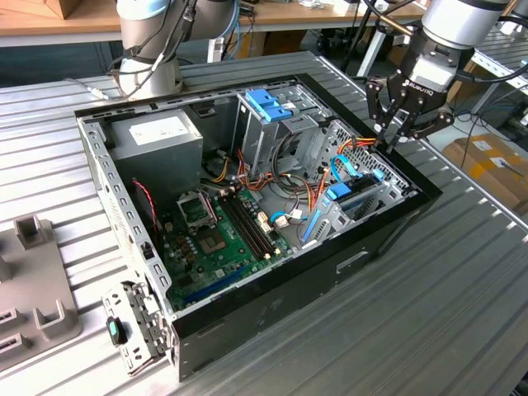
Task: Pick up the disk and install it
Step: 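Insert the second disk wire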
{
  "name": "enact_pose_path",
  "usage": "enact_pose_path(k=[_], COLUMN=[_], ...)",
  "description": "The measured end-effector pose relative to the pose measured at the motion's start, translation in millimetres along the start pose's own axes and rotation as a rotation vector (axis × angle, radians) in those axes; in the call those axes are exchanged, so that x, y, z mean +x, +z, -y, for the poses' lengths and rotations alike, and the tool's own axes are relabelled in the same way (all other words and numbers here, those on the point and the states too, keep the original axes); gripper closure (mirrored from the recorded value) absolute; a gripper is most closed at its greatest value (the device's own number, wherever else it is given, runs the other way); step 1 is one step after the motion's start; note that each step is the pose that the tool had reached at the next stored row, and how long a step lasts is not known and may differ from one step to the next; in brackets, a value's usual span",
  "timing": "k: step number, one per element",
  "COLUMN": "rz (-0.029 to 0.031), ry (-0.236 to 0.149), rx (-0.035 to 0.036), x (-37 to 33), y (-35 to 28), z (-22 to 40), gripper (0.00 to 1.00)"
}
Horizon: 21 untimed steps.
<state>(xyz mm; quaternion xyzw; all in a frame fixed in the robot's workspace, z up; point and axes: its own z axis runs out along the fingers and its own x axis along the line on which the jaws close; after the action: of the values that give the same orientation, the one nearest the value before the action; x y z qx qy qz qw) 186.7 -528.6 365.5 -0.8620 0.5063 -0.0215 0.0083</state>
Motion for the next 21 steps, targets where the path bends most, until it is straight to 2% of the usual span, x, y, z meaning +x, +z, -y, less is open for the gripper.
enact_pose_path(k=[5,13,21], rz=[0.0008,0.001,0.0023], ry=[-0.022,-0.026,-0.065], rx=[0.0007,0.0008,0.0018], x=[-0.3,-0.3,-1.0], y=[0.0,0.0,0.0], z=[0.2,0.2,0.6], gripper=[0.7,0.7,0.7])
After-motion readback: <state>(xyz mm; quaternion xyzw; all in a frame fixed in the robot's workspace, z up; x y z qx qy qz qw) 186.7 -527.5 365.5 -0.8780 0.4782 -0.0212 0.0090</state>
